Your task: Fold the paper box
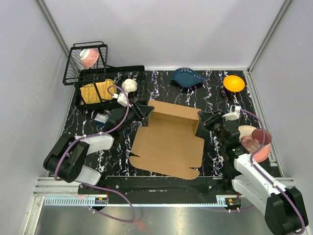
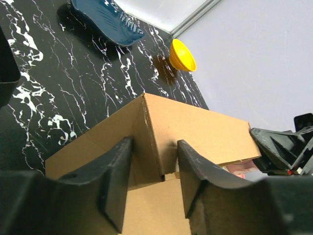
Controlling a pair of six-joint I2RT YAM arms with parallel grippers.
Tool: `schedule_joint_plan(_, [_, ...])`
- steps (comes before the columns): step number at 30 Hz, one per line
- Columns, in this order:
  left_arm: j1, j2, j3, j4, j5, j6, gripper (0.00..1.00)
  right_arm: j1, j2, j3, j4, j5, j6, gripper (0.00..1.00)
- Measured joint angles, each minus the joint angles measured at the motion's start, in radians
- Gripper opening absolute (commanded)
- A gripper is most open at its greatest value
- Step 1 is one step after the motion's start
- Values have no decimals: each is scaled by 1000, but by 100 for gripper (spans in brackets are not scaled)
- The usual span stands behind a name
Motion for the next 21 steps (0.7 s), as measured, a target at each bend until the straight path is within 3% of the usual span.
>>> schedule_joint_plan(8, [16, -127, 68, -282, 65, 79, 65, 9, -26, 28, -96, -5, 7, 40])
schedule_joint_plan(14, [31, -158, 151, -520, 64, 166, 68, 14, -11, 50, -121, -13, 6, 40])
schedule_joint_plan(21, [38, -147, 230, -634, 50, 230, 69, 15, 6, 60, -122, -30, 5, 41])
